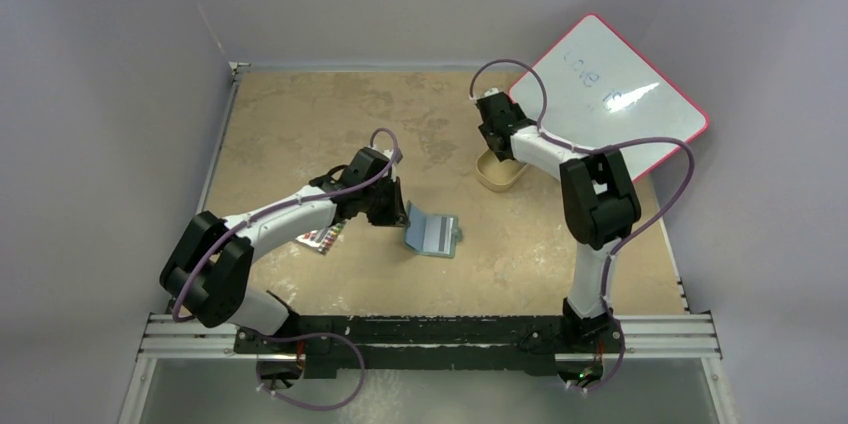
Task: Put the credit cards into the card holder
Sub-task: Pick up the credit card from the storage box.
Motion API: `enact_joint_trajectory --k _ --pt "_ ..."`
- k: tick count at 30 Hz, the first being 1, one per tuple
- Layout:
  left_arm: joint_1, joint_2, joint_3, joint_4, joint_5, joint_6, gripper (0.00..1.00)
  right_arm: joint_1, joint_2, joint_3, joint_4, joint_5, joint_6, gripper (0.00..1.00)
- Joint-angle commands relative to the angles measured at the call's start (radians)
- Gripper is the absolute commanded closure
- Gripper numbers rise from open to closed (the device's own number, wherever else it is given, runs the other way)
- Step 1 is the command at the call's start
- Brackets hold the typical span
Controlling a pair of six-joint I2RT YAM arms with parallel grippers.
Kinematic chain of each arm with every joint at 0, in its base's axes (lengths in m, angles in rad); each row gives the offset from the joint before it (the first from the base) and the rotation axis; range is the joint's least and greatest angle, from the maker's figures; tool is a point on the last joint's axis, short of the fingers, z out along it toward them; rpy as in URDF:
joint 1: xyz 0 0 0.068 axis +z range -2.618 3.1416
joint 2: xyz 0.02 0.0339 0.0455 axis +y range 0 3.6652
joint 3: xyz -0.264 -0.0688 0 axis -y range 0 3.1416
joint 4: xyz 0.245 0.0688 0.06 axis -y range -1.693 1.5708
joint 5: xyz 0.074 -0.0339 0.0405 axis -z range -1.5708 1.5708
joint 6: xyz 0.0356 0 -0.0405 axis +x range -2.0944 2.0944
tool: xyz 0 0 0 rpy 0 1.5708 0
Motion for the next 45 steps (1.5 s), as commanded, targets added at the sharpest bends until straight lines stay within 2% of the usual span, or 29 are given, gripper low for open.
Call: enact_joint_trajectory --k 1,13,36,38,41,45 --pt "0.008 -0.044 -0.003 0.033 0.004 0.029 1.0 -0.004 -0.015 0.043 0.008 0.062 -0.01 0.38" --pt "0.008 -0.049 -0.006 0.037 -0.001 0.027 1.0 -0.004 -0.034 0.051 -0.001 0.062 -0.004 0.52" --pt "0.007 -0.057 -0.007 0.017 -0.028 0.035 1.0 -0.004 -0.061 0.088 -0.067 0.026 0.03 0.68" --pt "0.007 -0.056 -0.006 0.017 -0.033 0.035 1.0 -0.004 -0.07 0.097 -0.085 0.006 0.037 0.73" --pt "0.008 -0.055 -0.001 0.014 -0.032 0.035 1.0 -0.002 -0.095 0.11 -0.135 -0.073 0.07 0.87" --pt "0.007 -0.056 0.008 0.008 -0.045 0.031 1.0 0.002 -0.122 0.118 -0.213 -0.25 0.134 0.94"
